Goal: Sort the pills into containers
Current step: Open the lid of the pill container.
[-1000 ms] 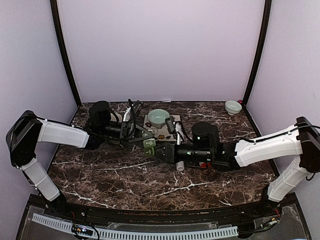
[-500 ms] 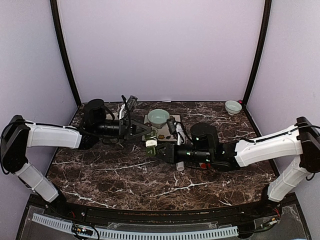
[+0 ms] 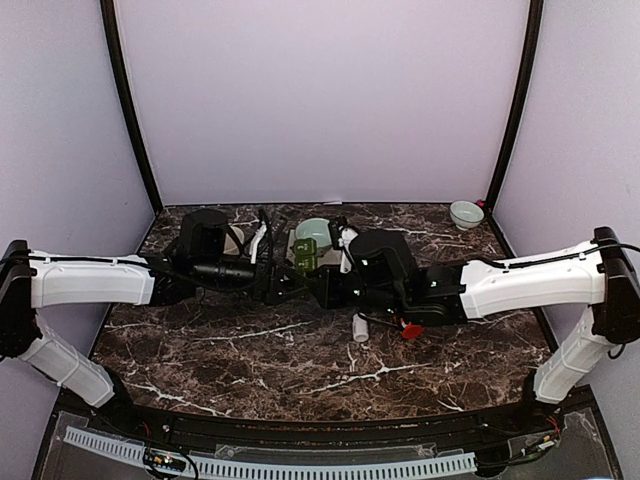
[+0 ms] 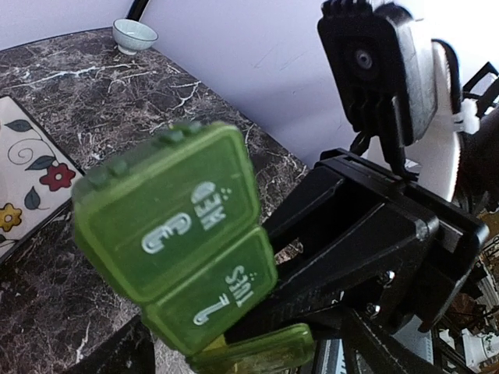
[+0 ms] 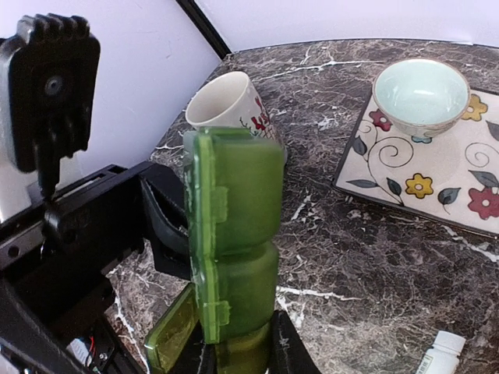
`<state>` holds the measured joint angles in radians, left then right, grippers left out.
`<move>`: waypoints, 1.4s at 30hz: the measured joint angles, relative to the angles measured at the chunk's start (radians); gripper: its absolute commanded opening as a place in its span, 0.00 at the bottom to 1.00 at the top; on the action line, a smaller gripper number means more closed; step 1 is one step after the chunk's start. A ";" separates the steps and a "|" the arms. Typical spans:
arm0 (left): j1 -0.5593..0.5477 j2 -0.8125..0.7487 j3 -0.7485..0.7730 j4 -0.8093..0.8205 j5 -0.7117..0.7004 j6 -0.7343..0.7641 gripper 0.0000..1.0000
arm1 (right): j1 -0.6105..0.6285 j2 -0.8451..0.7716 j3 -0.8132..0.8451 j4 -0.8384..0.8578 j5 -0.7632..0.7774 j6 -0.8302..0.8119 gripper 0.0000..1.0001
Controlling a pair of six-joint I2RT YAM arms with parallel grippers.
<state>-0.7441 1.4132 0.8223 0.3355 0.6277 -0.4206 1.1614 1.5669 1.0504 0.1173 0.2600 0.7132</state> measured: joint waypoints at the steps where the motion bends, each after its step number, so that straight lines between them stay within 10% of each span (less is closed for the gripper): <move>1: -0.010 0.000 0.004 -0.018 -0.015 0.009 0.89 | 0.005 0.005 0.012 -0.015 0.021 -0.002 0.00; 18: -0.073 -0.015 0.048 -0.192 -0.279 0.058 0.86 | 0.063 0.088 0.126 -0.209 0.250 -0.024 0.00; 42: -0.109 -0.019 0.091 -0.278 -0.409 0.102 0.57 | 0.063 0.088 0.131 -0.248 0.284 -0.023 0.00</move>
<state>-0.8536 1.3941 0.9134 0.0574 0.2184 -0.3187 1.2247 1.6550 1.1812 -0.1303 0.5438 0.6899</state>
